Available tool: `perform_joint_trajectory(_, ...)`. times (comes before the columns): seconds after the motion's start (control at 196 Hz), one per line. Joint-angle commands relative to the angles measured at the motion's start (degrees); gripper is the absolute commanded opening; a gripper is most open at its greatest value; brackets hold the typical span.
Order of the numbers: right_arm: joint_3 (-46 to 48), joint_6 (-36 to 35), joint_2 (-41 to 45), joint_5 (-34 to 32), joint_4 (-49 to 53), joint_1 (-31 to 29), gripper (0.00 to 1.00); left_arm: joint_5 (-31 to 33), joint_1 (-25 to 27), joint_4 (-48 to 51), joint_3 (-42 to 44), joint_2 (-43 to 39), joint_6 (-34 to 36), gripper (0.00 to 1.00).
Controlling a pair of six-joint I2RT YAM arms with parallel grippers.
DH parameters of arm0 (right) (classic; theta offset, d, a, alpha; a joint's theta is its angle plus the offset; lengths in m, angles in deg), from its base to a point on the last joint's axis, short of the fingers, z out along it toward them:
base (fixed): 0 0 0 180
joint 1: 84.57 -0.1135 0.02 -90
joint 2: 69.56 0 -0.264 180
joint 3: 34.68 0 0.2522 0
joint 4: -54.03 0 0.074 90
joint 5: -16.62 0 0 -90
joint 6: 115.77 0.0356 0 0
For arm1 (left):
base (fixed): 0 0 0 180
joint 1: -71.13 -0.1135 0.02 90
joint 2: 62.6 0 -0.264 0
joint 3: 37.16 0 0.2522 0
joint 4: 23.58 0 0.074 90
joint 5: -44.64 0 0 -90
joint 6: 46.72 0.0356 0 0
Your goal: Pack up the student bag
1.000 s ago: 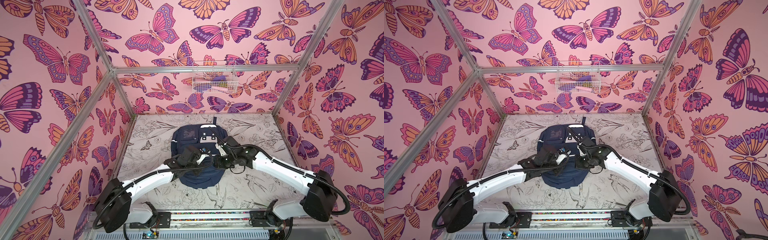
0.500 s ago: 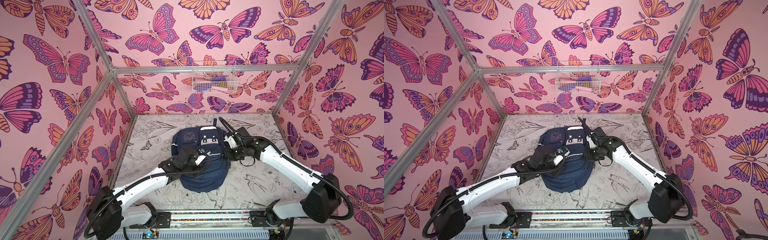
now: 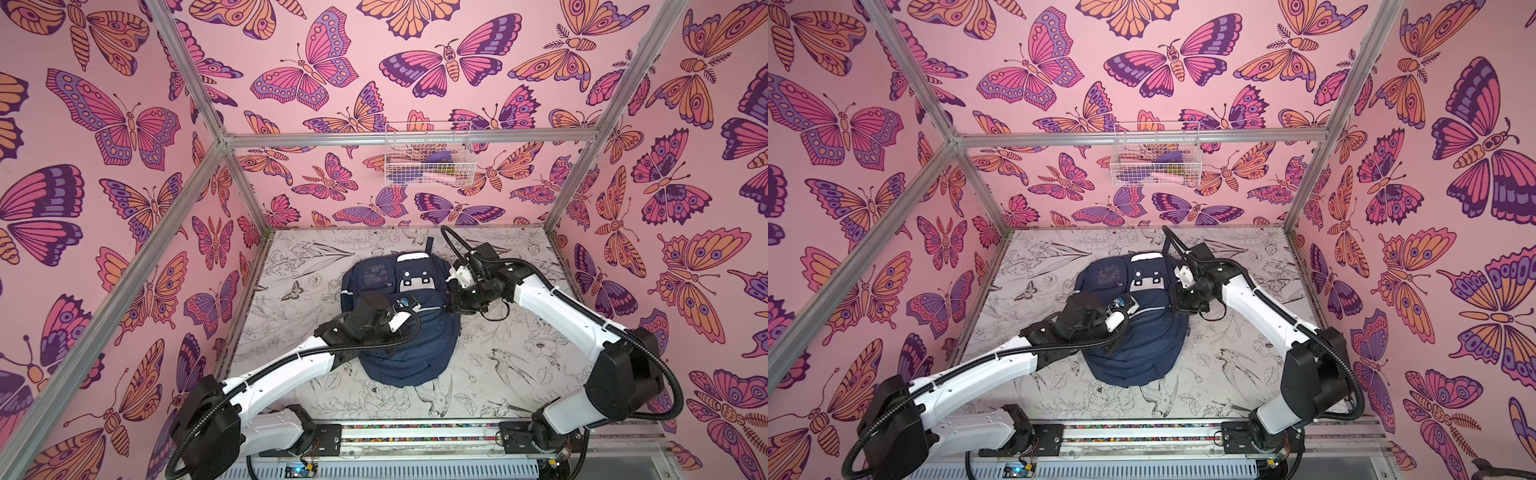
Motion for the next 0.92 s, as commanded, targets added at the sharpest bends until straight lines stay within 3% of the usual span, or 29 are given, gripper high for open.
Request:
perform_joint_trajectory(0.0,-0.72,-0.94,-1.28,-12.68,-1.28,4.09,0.0,-5.48,-0.22,7.48,-0.27,-1.11,-0.92,0.0)
perform_joint_trajectory(0.638,6.04,1.83,5.03,-19.27,0.58,7.68,0.0,-1.72,-0.22,8.08,-4.81,7.53,-4.71,0.0)
perform_joint_trajectory(0.827,7.62,0.05,6.1,-12.67,0.07,9.11,0.0,-2.92,-0.22,8.64,-3.7,6.66,-5.32,0.0)
perform_joint_trajectory(0.914,6.25,-0.14,6.67,-14.13,1.77,8.72,0.07,-3.03,-0.22,9.74,-3.52,6.05,-5.67,0.0)
